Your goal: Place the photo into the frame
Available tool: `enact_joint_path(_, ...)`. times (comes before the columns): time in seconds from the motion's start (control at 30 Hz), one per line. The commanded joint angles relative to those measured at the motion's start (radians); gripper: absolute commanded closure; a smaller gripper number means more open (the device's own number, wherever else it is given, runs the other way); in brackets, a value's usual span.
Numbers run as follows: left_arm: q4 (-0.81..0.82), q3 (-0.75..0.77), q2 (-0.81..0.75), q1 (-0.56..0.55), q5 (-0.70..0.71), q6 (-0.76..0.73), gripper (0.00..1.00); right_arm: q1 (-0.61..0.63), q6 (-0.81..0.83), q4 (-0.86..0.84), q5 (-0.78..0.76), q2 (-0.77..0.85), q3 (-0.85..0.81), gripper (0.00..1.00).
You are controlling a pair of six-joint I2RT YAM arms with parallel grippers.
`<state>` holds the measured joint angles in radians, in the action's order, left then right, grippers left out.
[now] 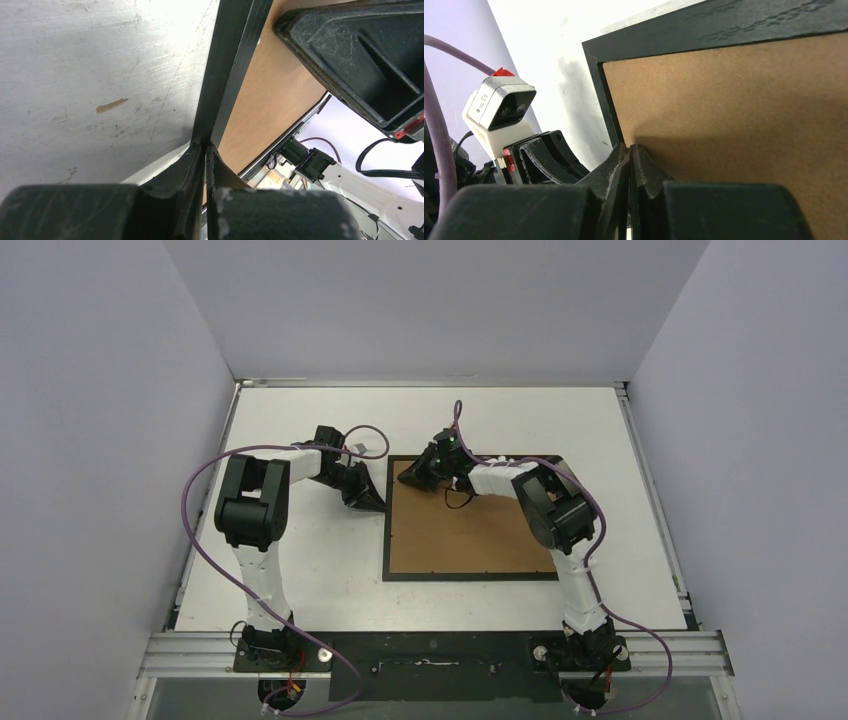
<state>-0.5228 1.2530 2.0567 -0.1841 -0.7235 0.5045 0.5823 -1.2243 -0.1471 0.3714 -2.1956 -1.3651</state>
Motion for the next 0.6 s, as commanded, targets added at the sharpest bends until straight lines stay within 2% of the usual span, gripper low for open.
enact_joint_path(0.0,-0.047,-0.031,0.059,0.012,0.278,-0.075,0.98,-0.039,0.083,0.341,-0.208,-0.045,0.043,1.0)
enact_joint_path(0.17,-0.045,0.065,0.019,0.021,0.221,-0.097,0.94,-0.054,0.147,0.322,-0.176,0.081,0.004,1.0)
enact_joint_path(0.2,-0.049,0.11,0.014,0.023,0.208,-0.108,0.92,-0.065,0.165,0.341,-0.181,0.123,-0.003,1.0)
enact_joint_path(0.3,-0.083,0.287,0.028,0.03,0.171,-0.146,0.75,-0.113,0.209,0.471,-0.223,0.261,-0.002,1.0)
enact_joint_path(0.33,-0.083,0.341,0.039,0.031,0.157,-0.154,0.69,-0.134,0.225,0.538,-0.242,0.302,0.0,0.96)
enact_joint_path(0.43,0.015,0.448,0.071,0.03,0.143,-0.165,0.58,-0.205,0.256,0.795,-0.32,0.418,0.008,0.73)
enact_joint_path(0.57,0.071,0.604,0.174,0.029,0.097,-0.2,0.5,-0.312,0.275,1.035,-0.427,0.539,0.096,0.48)
